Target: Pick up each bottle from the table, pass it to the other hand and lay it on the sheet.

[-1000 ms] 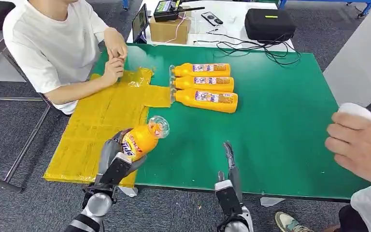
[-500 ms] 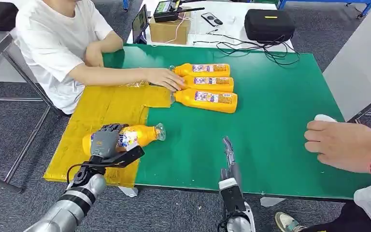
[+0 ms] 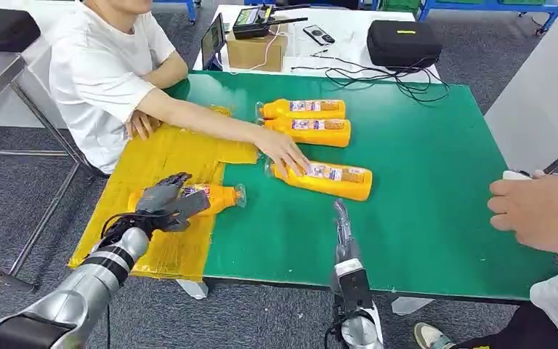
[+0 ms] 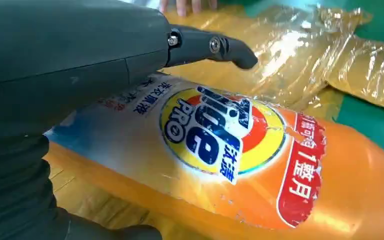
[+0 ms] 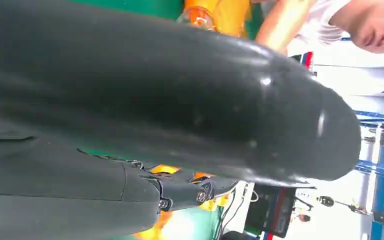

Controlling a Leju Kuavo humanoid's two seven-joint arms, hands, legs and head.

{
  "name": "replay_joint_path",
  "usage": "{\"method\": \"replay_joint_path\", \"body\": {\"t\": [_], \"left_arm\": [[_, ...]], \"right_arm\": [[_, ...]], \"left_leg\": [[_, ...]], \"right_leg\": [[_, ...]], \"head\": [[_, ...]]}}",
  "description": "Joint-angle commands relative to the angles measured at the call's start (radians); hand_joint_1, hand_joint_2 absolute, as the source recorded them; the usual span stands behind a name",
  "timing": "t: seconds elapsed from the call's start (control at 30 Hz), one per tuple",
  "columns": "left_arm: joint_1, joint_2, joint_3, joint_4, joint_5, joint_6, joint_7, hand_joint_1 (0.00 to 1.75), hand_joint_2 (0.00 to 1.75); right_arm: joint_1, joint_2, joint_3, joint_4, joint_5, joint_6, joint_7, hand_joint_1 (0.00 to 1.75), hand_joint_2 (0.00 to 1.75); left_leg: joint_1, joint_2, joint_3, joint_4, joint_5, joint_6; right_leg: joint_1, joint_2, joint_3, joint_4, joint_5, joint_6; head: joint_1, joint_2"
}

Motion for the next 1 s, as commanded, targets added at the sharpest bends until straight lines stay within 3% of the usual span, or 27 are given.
{"method": "replay_joint_path", "body": {"t": [0.03,0.13,0.2,0.27,0.3,0.4,0.8,0.9,0.93,1.0], "left_arm": [[0.071,0.009,0.089,0.072,0.109,-0.125,-0.05,0.0,1.75],[0.071,0.001,0.092,0.056,0.124,-0.133,-0.066,0.0,1.75],[0.096,-0.01,0.09,-0.023,0.184,-0.135,-0.139,0.0,1.75],[0.168,-0.046,0.117,-0.215,0.348,-0.157,-0.198,0.0,1.75],[0.218,-0.048,0.098,-0.336,0.419,-0.181,-0.167,0.0,1.75],[0.295,-0.048,0.065,-0.532,0.586,-0.193,-0.128,0.0,1.75],[0.297,-0.035,0.047,-0.538,0.606,-0.187,-0.113,0.0,1.75],[0.321,-0.043,0.007,-0.653,0.681,-0.154,-0.166,0.0,1.75],[0.332,-0.037,-0.018,-0.697,0.67,-0.136,-0.166,0.0,1.75],[0.356,-0.036,-0.045,-0.775,0.679,-0.116,-0.169,0.0,1.75]], "right_arm": [[-0.053,0.01,-0.037,0.122,-0.007,0.011,-0.025,0.0,0.0],[-0.052,0.009,-0.039,0.123,-0.007,0.01,-0.026,0.0,0.0],[-0.041,0.007,-0.045,0.111,0.001,-0.01,-0.035,0.0,0.0],[-0.012,-0.003,-0.043,0.077,0.029,-0.048,-0.039,0.0,0.0],[0.0,-0.008,-0.037,0.066,0.04,-0.065,-0.039,0.0,0.0],[0.022,-0.032,0.005,0.036,0.099,-0.16,-0.039,0.0,0.0],[0.018,-0.033,0.01,0.041,0.095,-0.164,-0.039,0.0,0.0],[0.029,-0.071,0.074,0.021,0.227,-0.328,-0.039,0.0,0.0],[0.031,-0.082,0.087,0.013,0.266,-0.354,-0.039,0.0,1.75],[0.053,-0.072,0.045,-0.029,0.376,-0.368,-0.029,0.0,1.75]], "left_leg": [[0.0,0.007,0.002,-0.003,0.002,-0.001],[0.0,0.004,0.003,-0.002,0.001,-0.001],[0.0,0.004,0.002,-0.002,0.002,-0.001],[0.001,0.005,0.0,-0.004,0.004,-0.001],[-0.001,0.002,0.005,-0.002,0.002,0.0],[0.0,0.004,0.002,-0.003,0.002,0.0],[0.001,0.001,-0.012,0.001,0.002,0.0],[0.001,0.0,-0.014,0.001,0.001,0.0],[0.002,0.0,-0.013,0.002,0.001,0.0],[0.002,0.0,-0.015,0.002,0.001,0.0]], "right_leg": [[0.0,0.006,-0.001,-0.002,0.004,-0.002],[0.0,0.003,0.0,-0.001,0.002,-0.002],[0.0,0.003,-0.001,-0.002,0.003,-0.002],[0.001,0.004,-0.004,-0.004,0.005,-0.003],[0.0,0.001,0.002,-0.001,0.002,-0.002],[0.0,0.002,-0.001,-0.003,0.002,-0.003],[0.001,-0.001,-0.015,0.0,0.001,-0.001],[0.001,-0.002,-0.015,0.0,0.001,-0.001],[0.002,-0.002,-0.015,0.0,0.0,-0.001],[0.002,-0.002,-0.017,0.0,0.0,-0.001]], "head": [[0.0,0.0],[0.0,0.0],[0.0,0.0],[0.0,0.0],[0.0,0.0],[0.0,0.0],[0.0,0.0],[0.001,0.0],[0.001,0.0],[0.0,0.0]]}}
